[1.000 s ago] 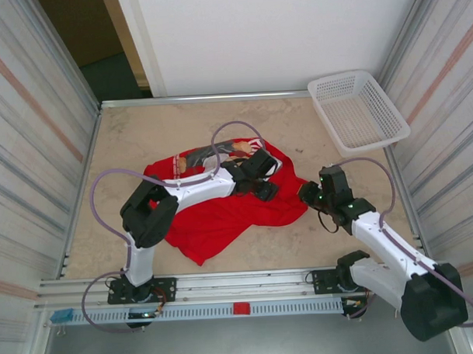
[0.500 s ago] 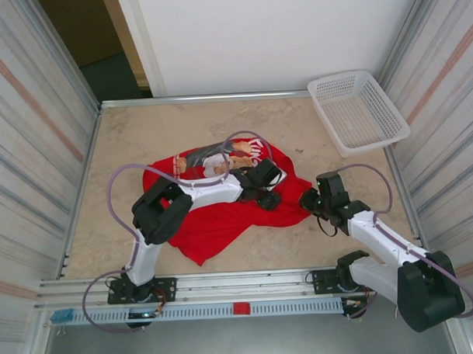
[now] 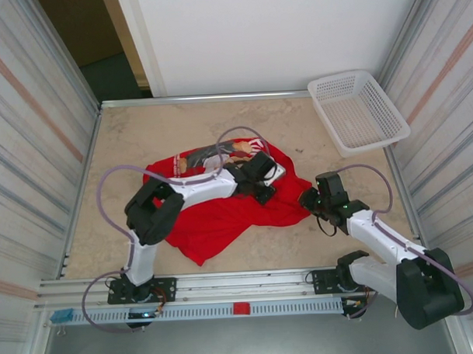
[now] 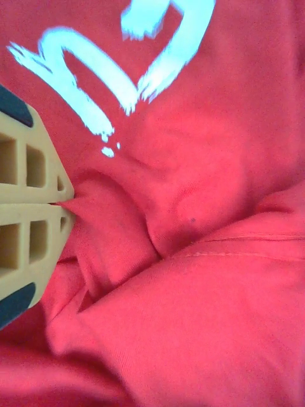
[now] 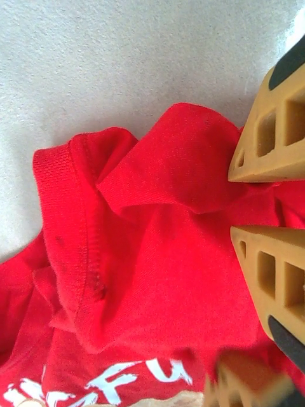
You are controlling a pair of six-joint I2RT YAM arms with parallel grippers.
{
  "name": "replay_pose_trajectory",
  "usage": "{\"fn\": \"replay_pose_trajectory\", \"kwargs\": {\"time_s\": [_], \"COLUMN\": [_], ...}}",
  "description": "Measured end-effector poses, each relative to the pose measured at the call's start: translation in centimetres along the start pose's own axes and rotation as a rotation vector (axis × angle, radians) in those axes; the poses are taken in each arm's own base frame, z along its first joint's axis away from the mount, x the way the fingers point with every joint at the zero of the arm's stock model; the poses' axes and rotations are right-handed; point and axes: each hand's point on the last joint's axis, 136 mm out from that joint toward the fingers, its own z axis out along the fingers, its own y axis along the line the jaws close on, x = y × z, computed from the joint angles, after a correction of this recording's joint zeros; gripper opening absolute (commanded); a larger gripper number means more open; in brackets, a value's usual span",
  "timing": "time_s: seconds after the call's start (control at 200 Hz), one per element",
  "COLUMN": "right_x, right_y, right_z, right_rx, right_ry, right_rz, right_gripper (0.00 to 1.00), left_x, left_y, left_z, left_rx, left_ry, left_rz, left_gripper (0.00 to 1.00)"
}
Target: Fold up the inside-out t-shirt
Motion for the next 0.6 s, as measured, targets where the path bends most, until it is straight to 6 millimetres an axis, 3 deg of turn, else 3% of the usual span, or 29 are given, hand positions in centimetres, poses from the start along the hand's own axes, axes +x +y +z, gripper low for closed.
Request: {"fn": "replay_pose_trajectory", "kwargs": {"time_s": [0.095, 0.19, 0.291, 0.391, 0.486, 0.601], "right_x": [0.2, 0.1, -0.8, -2.8, -4.6, -5.3], "right_y": [-0.2, -0.2, 1.1, 3.9, 7.0, 10.0], "right_z": [0.2, 0.0, -1.7, -5.1, -8.4, -9.9], "right_rx": [0.009, 0.017, -0.019, -0.120, -0.236, -0.315], "right_ry": [0.009, 0.015, -0.008, -0.088, -0.157, -0.166], "right_rz": [0.004, -0.006, -0.027, -0.053, -0.062, -0.072], "right_gripper": [0.35, 0.53, 0.66, 0.76, 0.80, 0.83], "left_x": [-3.2, -6.0, -7.9, -8.8, -8.8, -8.5], "left_y": [0.4, 0.8, 1.2, 0.8, 0.2, -0.1], "left_z": [-4.5, -9.1, -12.9, -14.7, -15.1, -14.9], "left_rx": [0.055, 0.109, 0.167, 0.220, 0.258, 0.282], "left_ry": [-0.107, -0.219, -0.311, -0.355, -0.356, -0.344], "left_rz": [-0.046, -0.089, -0.128, -0.144, -0.153, -0.161], "left_gripper": [0.00, 0.00, 0.00, 0.00, 0.00, 0.00]}}
